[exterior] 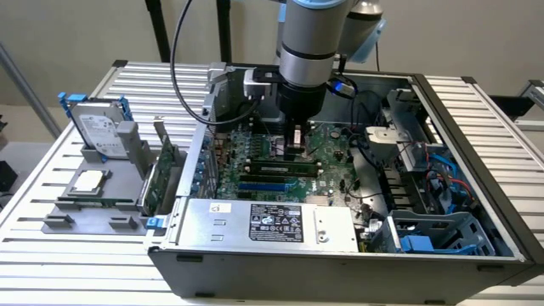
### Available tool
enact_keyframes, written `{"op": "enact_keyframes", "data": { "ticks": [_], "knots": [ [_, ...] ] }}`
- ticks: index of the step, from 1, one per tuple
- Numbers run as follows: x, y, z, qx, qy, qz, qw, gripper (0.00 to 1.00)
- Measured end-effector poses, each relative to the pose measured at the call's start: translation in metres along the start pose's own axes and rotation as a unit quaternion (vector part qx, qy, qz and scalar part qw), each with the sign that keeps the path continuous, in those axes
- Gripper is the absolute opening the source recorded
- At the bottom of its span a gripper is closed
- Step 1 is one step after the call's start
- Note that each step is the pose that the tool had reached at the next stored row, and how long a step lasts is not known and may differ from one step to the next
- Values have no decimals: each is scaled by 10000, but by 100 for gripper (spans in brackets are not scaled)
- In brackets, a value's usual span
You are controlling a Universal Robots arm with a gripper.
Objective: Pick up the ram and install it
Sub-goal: 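Press down the ram until it locks into place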
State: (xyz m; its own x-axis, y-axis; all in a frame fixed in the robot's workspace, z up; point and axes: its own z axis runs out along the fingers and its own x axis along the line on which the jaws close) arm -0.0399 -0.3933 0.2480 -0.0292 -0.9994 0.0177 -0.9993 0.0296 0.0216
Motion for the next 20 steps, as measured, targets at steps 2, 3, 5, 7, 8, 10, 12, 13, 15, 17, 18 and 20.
{"op": "enact_keyframes", "data": {
  "ticks": [2, 3, 5, 7, 8, 10, 12, 13, 15, 17, 18, 20],
  "knots": [
    [0, 0, 0, 0, 0, 0, 10000, 0],
    [0, 0, -1, 0, 1, 0, 10000, 0],
    [0, 0, -1, 0, 0, 0, 10000, 0],
    [0, 0, -1, 0, 1, 0, 10000, 0],
    [0, 0, -1, 0, 1, 0, 10000, 0],
    [0, 0, -1, 0, 1, 0, 10000, 0],
    [0, 0, -1, 0, 1, 0, 10000, 0],
    [0, 0, 0, 0, 0, 0, 10000, 0],
    [0, 0, -1, 0, 1, 0, 10000, 0],
    [0, 0, -1, 0, 1, 0, 10000, 0],
    [0, 0, 0, 0, 1, 0, 10000, 0],
    [0, 2, 7, -1, 1, 0, 10000, 0]
  ]
}}
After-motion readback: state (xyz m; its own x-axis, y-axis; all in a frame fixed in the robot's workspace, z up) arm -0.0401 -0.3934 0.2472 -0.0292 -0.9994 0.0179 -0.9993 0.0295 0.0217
